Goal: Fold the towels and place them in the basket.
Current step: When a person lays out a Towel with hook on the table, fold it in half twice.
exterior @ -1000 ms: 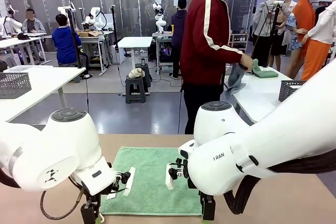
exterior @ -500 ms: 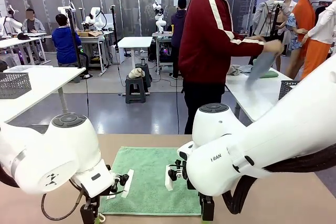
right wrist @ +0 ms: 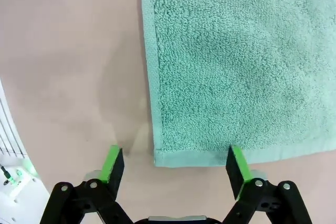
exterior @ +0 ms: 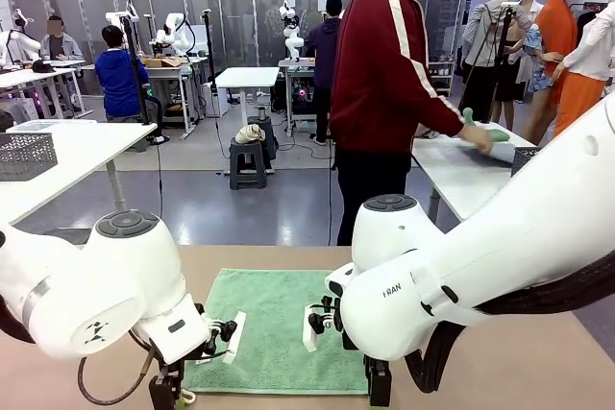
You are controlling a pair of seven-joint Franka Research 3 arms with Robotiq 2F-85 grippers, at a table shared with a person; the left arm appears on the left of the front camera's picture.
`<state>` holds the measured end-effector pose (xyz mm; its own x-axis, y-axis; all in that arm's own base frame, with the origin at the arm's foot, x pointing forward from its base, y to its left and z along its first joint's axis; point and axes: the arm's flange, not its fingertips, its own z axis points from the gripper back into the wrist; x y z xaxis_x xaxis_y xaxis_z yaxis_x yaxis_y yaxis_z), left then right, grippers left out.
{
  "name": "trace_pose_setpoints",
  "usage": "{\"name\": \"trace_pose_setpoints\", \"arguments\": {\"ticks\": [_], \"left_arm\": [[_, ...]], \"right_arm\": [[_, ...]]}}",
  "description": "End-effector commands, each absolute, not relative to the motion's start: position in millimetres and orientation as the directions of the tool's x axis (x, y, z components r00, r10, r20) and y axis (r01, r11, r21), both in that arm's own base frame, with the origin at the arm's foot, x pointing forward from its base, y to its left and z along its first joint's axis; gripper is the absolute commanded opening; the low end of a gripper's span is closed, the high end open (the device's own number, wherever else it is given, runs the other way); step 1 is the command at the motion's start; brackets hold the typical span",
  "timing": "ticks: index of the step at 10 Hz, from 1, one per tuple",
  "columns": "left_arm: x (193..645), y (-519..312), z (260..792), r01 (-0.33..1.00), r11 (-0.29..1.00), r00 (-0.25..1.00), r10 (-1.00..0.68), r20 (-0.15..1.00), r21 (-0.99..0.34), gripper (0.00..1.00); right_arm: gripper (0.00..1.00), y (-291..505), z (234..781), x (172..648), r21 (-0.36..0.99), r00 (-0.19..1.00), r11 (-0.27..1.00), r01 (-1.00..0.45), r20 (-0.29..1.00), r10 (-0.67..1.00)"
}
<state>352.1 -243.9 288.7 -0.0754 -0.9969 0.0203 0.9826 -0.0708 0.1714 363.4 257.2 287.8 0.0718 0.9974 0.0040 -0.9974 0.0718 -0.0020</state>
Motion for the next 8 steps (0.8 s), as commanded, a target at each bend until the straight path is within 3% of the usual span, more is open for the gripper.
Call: {"name": "trace_pose_setpoints", "arguments": {"ticks": [1,2,3,4,5,6,7,8], "left_arm": [[346.6,-239.0,279.9,0.982,-0.084,-0.090,-0.995,0.031,0.168,0.80],[346.9,-239.1,280.7,0.983,-0.085,-0.091,-0.995,0.031,0.161,0.70],[346.9,-238.5,281.6,0.984,-0.086,-0.092,-0.995,0.031,0.158,0.60],[346.5,-238.4,282.4,0.984,-0.087,-0.093,-0.995,0.032,0.155,0.50],[346.8,-239.1,283.2,0.985,-0.089,-0.094,-0.995,0.032,0.150,0.40],[347.1,-239.8,284.2,0.986,-0.092,-0.097,-0.995,0.031,0.139,0.30],[347.9,-240.2,285.5,0.987,-0.095,-0.100,-0.995,0.031,0.129,0.20],[348.8,-240.8,286.9,0.989,-0.098,-0.102,-0.994,0.031,0.114,0.10]], "right_arm": [[0.80,261.1,283.0,365.4,-0.017,0.101,0.101,-0.995,0.009,0.995],[0.65,260.2,282.8,365.2,-0.018,0.102,0.102,-0.995,0.010,0.995],[0.60,259.9,282.6,364.8,-0.020,0.102,0.103,-0.995,0.012,0.995],[0.46,259.6,282.5,364.2,-0.023,0.102,0.102,-0.995,0.013,0.995],[0.40,259.3,282.2,364.0,-0.022,0.101,0.101,-0.995,0.014,0.995],[0.26,259.4,281.8,363.7,-0.022,0.098,0.099,-0.995,0.014,0.995],[0.20,259.2,282.1,363.2,-0.021,0.096,0.096,-0.995,0.016,0.995],[0.06,259.1,282.2,362.9,-0.021,0.095,0.095,-0.995,0.017,0.995]]}}
